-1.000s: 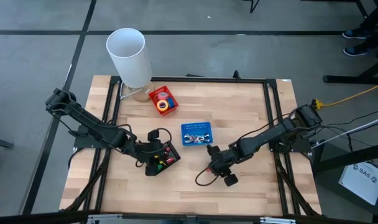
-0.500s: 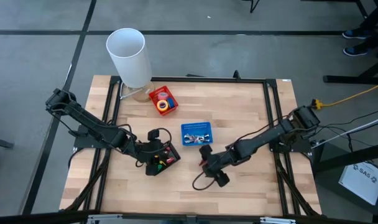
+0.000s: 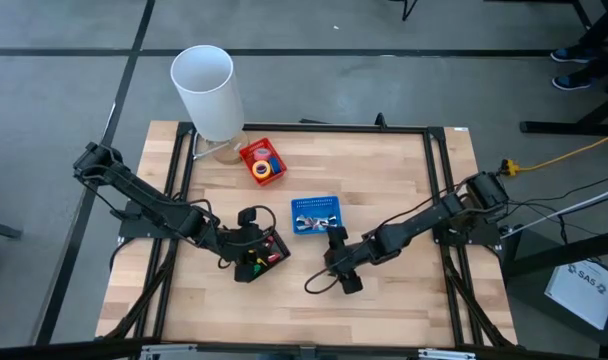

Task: Pick and place Stapler, Stapler remover, tape
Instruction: Put the red stapler into the black basket

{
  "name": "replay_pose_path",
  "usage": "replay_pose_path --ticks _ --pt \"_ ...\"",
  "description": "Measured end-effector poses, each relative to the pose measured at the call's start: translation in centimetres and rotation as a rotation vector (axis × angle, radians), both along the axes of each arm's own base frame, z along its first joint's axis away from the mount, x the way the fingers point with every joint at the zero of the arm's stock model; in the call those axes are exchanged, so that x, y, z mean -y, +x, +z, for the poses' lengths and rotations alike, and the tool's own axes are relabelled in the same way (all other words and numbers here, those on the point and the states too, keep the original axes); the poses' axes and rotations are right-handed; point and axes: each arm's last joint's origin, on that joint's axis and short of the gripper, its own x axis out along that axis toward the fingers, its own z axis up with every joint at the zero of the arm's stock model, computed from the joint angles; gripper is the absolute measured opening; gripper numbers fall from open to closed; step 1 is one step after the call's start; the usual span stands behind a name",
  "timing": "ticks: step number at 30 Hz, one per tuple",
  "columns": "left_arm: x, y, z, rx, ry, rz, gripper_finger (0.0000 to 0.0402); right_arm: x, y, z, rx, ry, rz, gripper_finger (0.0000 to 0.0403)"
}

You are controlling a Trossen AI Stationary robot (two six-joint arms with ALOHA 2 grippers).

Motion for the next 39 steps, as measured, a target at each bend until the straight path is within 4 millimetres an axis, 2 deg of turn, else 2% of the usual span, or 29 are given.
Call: replay_pose_path --ticks 4,7,10,14,15,20,25,31,39 --pt "0.0 0.0 0.0 0.001 0.001 0.001 0.0144 0.1 0.1 -1.2 -0.024 -0.037 -0.055 0.0252" --pt "0.0 0.0 0.0 0.002 0.004 0.004 0.0143 0.1 0.1 -1.4 -0.029 -0.026 -0.087 0.0219" --pt "0.0 0.0 0.0 0.002 0.004 0.004 0.0144 0.1 0.1 -1.4 -0.033 -0.008 -0.104 0.0164" --pt "0.0 0.0 0.0 0.003 0.006 0.007 0.0144 0.1 0.1 -1.3 -0.035 -0.002 -0.101 0.0067" --pt "0.0 0.0 0.0 0.003 0.006 0.007 0.0144 0.1 0.0 -1.2 -0.038 0.007 -0.093 0.0061" --pt "0.0 0.0 0.0 0.003 0.006 0.007 0.0144 0.2 0.2 -0.8 -0.044 0.047 -0.091 0.0067" --pt "0.0 0.0 0.1 0.010 0.003 0.007 0.0144 0.0 0.5 0.4 -0.001 0.061 -0.089 0.0067" --pt "-0.1 0.1 0.2 0.034 0.039 0.019 0.0145 0.6 0.8 3.0 0.121 0.063 -0.125 0.0067" --pt "0.1 0.6 0.9 0.117 0.095 -0.013 0.0164 1.9 1.7 6.8 0.373 0.087 -0.175 0.0067"
